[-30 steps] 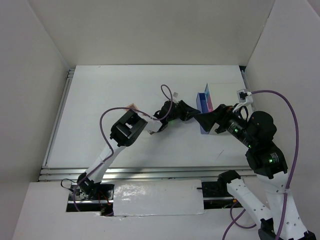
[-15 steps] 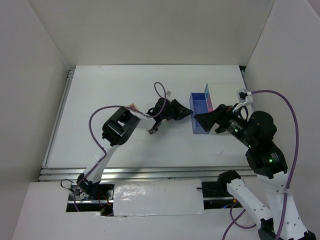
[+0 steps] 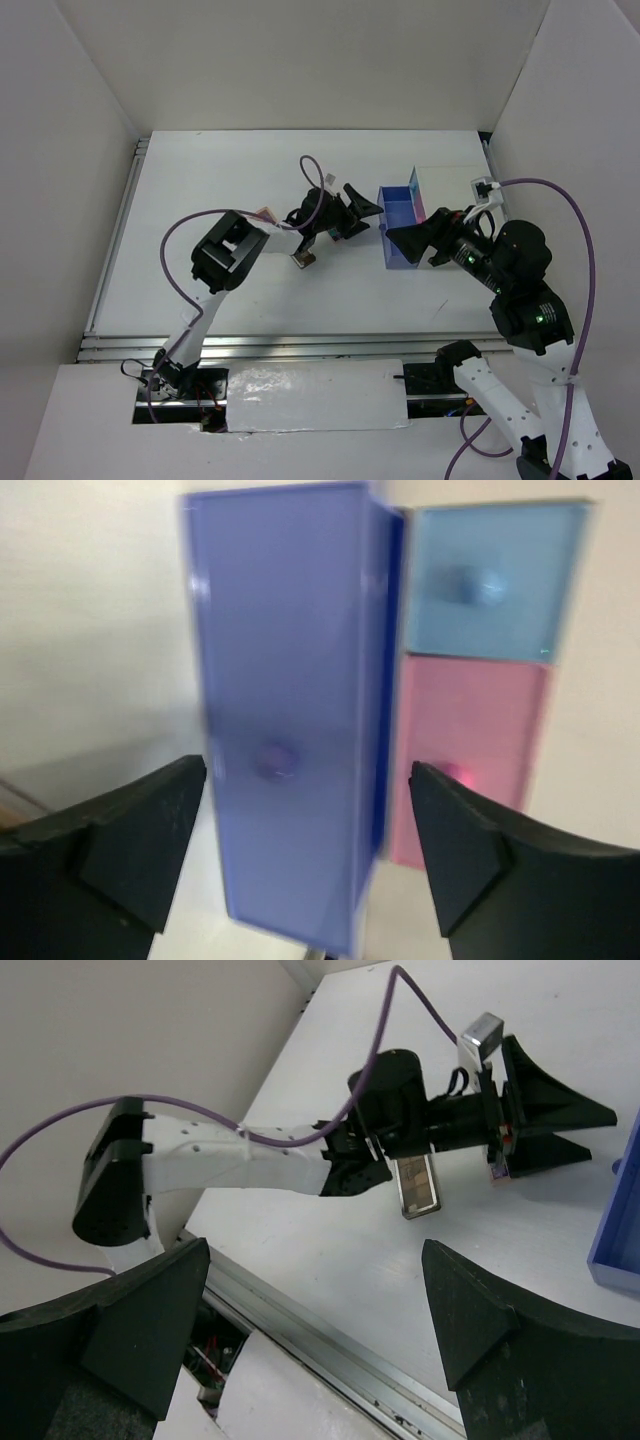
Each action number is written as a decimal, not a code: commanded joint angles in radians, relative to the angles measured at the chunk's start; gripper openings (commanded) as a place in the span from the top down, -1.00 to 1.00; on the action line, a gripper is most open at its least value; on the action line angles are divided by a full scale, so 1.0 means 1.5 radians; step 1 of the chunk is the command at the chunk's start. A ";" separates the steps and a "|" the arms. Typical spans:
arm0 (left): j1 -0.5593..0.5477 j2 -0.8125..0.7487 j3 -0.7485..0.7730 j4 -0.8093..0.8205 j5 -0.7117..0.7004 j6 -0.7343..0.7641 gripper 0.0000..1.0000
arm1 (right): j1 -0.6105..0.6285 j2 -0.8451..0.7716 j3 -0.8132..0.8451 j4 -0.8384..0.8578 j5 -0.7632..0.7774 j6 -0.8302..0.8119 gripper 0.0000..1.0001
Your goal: Organize the makeup
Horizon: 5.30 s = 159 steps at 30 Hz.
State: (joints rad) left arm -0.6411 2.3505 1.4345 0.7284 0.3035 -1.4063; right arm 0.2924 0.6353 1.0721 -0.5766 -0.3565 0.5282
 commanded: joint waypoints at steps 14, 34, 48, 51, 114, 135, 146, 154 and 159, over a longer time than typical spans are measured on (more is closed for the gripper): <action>-0.018 -0.199 0.169 -0.693 -0.424 0.173 -0.99 | 0.006 0.009 0.007 0.048 -0.006 -0.003 -0.89; -0.057 0.050 0.526 -1.077 -0.473 0.074 -0.99 | 0.008 -0.018 -0.020 0.055 -0.005 0.001 -0.89; -0.071 0.152 0.591 -1.094 -0.515 0.121 -0.99 | 0.006 -0.040 -0.058 0.066 -0.010 -0.014 -0.89; -0.072 0.156 0.579 -1.100 -0.517 0.132 -0.99 | 0.007 -0.048 -0.058 0.063 -0.001 -0.021 -0.89; -0.122 -0.017 0.465 -0.553 -0.152 0.356 0.05 | 0.008 -0.066 0.016 -0.002 0.073 -0.019 -0.91; -0.099 0.003 0.488 -0.566 -0.169 0.357 -0.99 | 0.008 -0.046 0.018 0.002 0.066 -0.021 -0.90; -0.054 -0.246 0.266 -0.709 -0.387 0.340 -0.99 | 0.007 -0.019 -0.005 0.036 0.040 -0.007 -0.90; 0.173 -0.502 0.027 -0.990 -0.537 0.261 -0.99 | 0.122 0.223 0.007 0.129 0.051 -0.056 -1.00; 0.207 -0.654 -0.093 -1.041 -0.570 0.282 -0.99 | 0.226 0.546 0.165 0.032 0.215 -0.160 -0.99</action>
State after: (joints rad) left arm -0.2890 1.4620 1.3540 -0.7101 -0.5026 -0.9874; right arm 0.5751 1.2392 1.2404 -0.4580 -0.1936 0.4004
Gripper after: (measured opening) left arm 0.994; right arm 0.995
